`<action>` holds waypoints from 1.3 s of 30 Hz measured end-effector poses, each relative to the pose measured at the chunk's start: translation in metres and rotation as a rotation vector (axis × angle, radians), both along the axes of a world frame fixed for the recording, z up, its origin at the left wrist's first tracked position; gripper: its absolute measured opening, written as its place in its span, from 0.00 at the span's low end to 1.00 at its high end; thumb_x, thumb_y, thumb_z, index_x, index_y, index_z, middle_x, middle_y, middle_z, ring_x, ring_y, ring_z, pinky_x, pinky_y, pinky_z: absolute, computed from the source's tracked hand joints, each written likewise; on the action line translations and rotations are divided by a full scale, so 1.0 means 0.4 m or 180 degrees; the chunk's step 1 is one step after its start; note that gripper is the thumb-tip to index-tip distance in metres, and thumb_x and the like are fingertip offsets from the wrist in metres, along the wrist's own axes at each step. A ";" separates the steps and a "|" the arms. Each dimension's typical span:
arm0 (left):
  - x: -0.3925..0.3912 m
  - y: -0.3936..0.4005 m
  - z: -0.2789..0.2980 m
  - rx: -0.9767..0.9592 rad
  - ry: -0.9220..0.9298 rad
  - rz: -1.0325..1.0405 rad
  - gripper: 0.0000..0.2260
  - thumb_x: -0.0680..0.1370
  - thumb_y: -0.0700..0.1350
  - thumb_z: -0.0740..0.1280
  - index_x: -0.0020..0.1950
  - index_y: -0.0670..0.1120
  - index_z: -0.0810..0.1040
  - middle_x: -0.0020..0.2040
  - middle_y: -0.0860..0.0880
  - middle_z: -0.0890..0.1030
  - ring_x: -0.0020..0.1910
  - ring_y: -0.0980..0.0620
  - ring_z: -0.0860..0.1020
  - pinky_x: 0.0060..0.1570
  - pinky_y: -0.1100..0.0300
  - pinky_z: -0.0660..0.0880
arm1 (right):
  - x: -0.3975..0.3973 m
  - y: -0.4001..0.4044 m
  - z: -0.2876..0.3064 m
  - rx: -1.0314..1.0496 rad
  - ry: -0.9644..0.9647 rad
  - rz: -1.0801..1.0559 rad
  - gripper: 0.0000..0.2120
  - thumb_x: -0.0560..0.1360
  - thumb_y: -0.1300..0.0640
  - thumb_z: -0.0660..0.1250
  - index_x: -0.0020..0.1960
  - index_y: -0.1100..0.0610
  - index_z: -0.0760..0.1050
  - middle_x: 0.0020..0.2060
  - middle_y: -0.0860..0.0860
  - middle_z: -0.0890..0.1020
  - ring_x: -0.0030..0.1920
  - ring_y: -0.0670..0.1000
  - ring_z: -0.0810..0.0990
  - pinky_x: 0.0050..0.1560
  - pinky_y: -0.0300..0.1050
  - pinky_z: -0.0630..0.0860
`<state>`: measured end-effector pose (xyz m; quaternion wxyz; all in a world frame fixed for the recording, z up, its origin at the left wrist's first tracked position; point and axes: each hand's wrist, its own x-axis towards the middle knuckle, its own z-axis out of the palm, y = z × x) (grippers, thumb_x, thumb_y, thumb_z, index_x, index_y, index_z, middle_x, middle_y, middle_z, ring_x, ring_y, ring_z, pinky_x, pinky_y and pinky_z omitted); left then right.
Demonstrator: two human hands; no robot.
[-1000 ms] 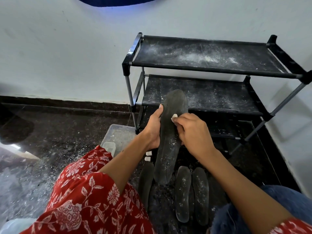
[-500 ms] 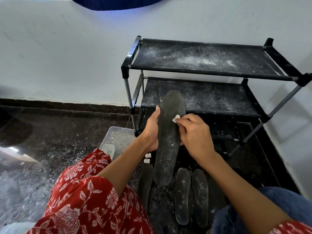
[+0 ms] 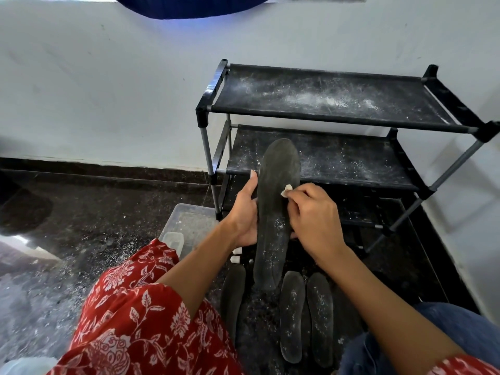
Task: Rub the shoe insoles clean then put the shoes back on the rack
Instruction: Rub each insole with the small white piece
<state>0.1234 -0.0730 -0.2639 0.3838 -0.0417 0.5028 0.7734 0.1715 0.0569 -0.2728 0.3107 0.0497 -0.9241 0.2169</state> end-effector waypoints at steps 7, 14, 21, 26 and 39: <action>-0.002 0.017 -0.012 0.0163 0.0061 0.0238 0.39 0.75 0.71 0.43 0.50 0.44 0.83 0.47 0.41 0.80 0.46 0.44 0.77 0.48 0.49 0.74 | 0.006 -0.013 0.007 -0.0139 -0.0102 0.0252 0.08 0.71 0.67 0.70 0.51 0.62 0.82 0.40 0.54 0.82 0.41 0.54 0.81 0.41 0.48 0.80; -0.008 0.011 -0.019 0.0145 0.0227 0.0445 0.37 0.78 0.67 0.42 0.55 0.42 0.79 0.52 0.42 0.83 0.54 0.46 0.80 0.55 0.53 0.75 | 0.036 -0.040 0.020 -0.0375 -0.0297 0.0598 0.08 0.72 0.65 0.69 0.50 0.59 0.82 0.42 0.52 0.83 0.42 0.50 0.81 0.46 0.47 0.80; -0.004 0.022 -0.017 0.0026 0.0242 0.0177 0.34 0.79 0.65 0.45 0.60 0.41 0.77 0.46 0.44 0.84 0.47 0.49 0.82 0.46 0.56 0.78 | 0.014 -0.027 0.026 -0.0418 -0.0155 0.0471 0.09 0.73 0.66 0.68 0.52 0.61 0.82 0.44 0.53 0.82 0.46 0.52 0.80 0.50 0.49 0.79; -0.017 0.013 -0.020 -0.0009 0.0128 0.0402 0.33 0.78 0.65 0.49 0.59 0.39 0.78 0.56 0.38 0.81 0.57 0.42 0.78 0.61 0.49 0.73 | 0.033 -0.031 0.030 -0.0414 -0.0769 0.1136 0.10 0.70 0.67 0.68 0.48 0.58 0.83 0.43 0.49 0.84 0.44 0.47 0.82 0.51 0.42 0.78; -0.021 0.012 0.003 -0.0078 0.0143 -0.0279 0.33 0.77 0.68 0.47 0.56 0.44 0.79 0.46 0.43 0.83 0.44 0.47 0.82 0.47 0.52 0.79 | -0.001 -0.011 0.010 0.0153 0.0183 0.0515 0.11 0.73 0.63 0.63 0.51 0.62 0.81 0.43 0.54 0.81 0.42 0.54 0.78 0.42 0.49 0.79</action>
